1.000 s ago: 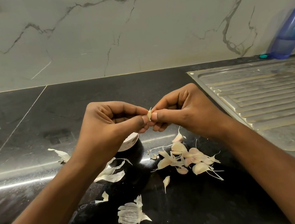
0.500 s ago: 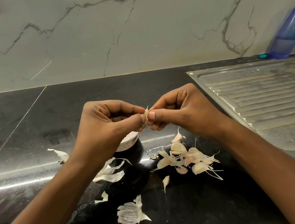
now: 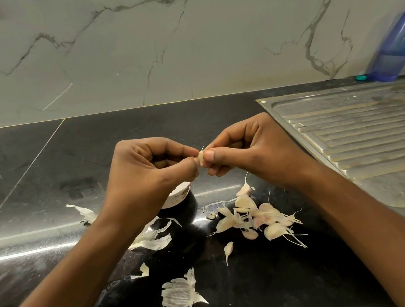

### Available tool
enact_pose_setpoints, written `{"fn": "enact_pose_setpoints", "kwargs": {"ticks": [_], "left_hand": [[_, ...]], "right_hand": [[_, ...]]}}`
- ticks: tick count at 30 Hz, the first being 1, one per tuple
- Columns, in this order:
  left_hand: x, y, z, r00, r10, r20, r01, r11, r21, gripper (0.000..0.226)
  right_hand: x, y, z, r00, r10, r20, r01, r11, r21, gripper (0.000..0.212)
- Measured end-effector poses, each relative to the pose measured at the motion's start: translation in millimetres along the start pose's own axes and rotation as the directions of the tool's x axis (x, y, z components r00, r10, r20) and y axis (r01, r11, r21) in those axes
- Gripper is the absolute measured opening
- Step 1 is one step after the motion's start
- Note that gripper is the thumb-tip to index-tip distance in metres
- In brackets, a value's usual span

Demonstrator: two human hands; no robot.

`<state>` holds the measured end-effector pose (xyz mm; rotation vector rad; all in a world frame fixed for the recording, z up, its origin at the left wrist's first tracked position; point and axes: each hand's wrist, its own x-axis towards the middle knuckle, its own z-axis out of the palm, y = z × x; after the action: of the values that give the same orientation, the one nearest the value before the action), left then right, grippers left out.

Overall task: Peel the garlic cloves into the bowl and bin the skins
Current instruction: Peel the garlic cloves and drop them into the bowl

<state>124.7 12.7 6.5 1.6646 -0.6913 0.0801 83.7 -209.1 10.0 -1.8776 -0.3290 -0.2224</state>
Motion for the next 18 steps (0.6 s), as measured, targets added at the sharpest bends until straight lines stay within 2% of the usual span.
{"fn": "enact_pose_setpoints", "kwargs": {"ticks": [10, 18], "left_hand": [[-4.4, 1.4, 5.4, 0.998, 0.048, -0.044, -0.046, 0.998, 0.031, 0.009], [-2.7, 0.2, 2.1, 0.999, -0.024, -0.030, 0.022, 0.998, -0.057, 0.011]], "right_hand": [[1.6, 4.4, 6.7, 0.996, -0.076, -0.036, 0.074, 0.996, -0.052, 0.007], [1.3, 5.5, 8.4, 0.994, -0.098, -0.040, 0.097, 0.995, -0.039, 0.008]]}}
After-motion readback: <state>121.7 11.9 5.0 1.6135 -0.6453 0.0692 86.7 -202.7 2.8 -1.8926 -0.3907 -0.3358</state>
